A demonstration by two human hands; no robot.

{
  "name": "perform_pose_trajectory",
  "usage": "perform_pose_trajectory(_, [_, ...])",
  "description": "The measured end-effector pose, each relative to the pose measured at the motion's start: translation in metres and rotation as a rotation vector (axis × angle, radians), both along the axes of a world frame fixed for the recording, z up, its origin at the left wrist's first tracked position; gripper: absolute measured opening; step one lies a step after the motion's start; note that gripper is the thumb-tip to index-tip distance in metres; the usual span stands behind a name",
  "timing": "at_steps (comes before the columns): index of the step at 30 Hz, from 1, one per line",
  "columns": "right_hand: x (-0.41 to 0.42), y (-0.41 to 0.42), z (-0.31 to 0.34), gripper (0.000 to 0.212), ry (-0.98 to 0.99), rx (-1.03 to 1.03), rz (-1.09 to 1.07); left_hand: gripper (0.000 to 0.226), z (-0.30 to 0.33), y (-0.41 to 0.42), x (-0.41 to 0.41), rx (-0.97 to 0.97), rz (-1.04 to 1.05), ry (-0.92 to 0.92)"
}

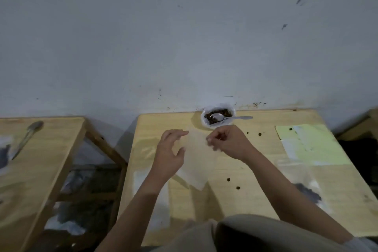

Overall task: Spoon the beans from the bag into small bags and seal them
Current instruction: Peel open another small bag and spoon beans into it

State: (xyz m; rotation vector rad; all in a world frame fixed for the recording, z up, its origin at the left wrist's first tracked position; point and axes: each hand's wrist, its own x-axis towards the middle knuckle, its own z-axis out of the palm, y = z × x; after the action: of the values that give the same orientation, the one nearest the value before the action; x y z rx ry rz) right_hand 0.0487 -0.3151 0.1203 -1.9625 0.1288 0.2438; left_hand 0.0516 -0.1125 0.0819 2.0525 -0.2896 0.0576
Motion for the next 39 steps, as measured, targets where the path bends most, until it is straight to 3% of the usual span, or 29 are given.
perform_pose_trajectory(2, [0.001, -0.011, -0.003, 0.012, -0.047, -0.018, -0.113, 0.036, 0.003, -0.022, 0.003, -0.039, 0.07, -0.06])
perform_pose_trajectory(6, [-0.001, -0.023, -0.008, 0.014, -0.094, 0.001, -0.231, 0.018, 0.019, -0.067, 0.006, -0.282, 0.18, 0.133])
perform_pose_trajectory(13, [-0.005, -0.025, -0.006, 0.006, -0.116, 0.201, -0.216, 0.025, 0.027, -0.096, 0.015, -0.388, 0.249, 0.315])
perform_pose_trajectory(22, [-0.005, -0.037, -0.011, 0.024, -0.1, 0.228, -0.207, 0.012, 0.034, -0.097, 0.019, -0.512, 0.234, 0.485])
perform_pose_trajectory(30, [-0.002, -0.032, -0.017, 0.023, -0.14, 0.247, -0.212, 0.012, 0.035, -0.1, 0.019, -0.603, 0.208, 0.478])
perform_pose_trajectory(39, [-0.001, -0.034, -0.011, 0.016, -0.09, 0.444, -0.126, 0.009, 0.034, -0.088, 0.023, -0.621, 0.076, 0.441])
